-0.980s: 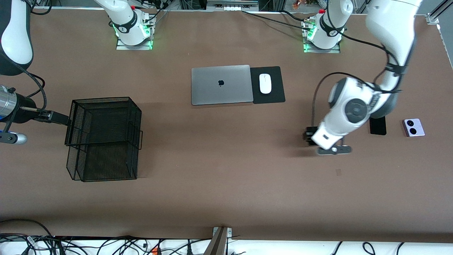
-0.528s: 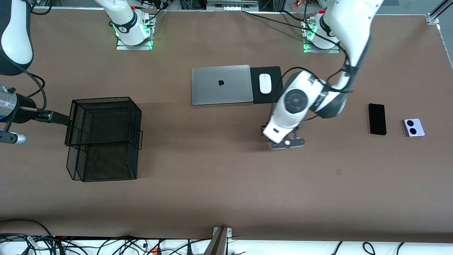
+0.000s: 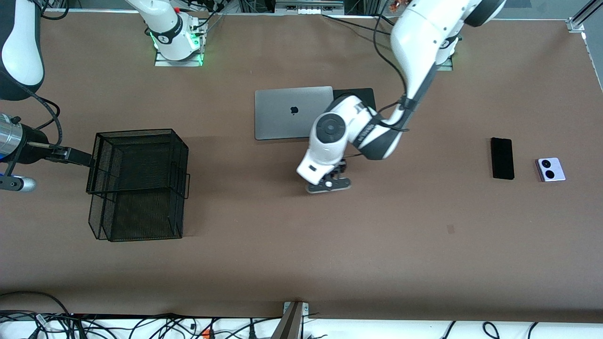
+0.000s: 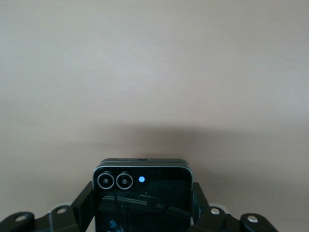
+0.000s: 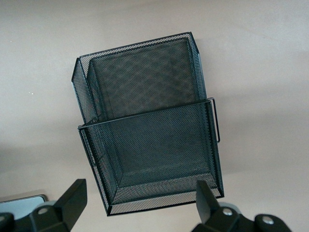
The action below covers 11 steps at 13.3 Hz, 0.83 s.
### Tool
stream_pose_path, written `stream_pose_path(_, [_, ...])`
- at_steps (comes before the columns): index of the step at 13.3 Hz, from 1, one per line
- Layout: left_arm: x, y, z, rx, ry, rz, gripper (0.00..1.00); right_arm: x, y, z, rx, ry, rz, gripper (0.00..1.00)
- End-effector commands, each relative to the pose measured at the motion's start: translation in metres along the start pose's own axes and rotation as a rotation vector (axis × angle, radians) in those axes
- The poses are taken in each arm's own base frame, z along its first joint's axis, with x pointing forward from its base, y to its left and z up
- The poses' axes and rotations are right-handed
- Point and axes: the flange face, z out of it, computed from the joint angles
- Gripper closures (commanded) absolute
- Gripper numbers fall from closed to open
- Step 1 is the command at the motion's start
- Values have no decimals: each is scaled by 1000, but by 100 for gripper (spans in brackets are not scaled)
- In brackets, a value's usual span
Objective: Place phones with both arms
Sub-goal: 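Lower the flip phone onto the table and open the left gripper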
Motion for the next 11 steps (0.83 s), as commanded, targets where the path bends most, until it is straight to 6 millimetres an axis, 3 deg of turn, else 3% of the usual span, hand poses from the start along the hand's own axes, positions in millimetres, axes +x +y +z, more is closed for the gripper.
stream_pose_path(1, [-1,45,3,-49,27,-35,94,-5,-1,-3,0,0,-2,0])
stream_pose_path(6, [-4,85,20,-273,148,-138,97,-5,-2,-3,0,0,0,0])
stream_pose_path(11, [2,89,28,-398,178,-297,97,-5,-3,-3,0,0,-5,0])
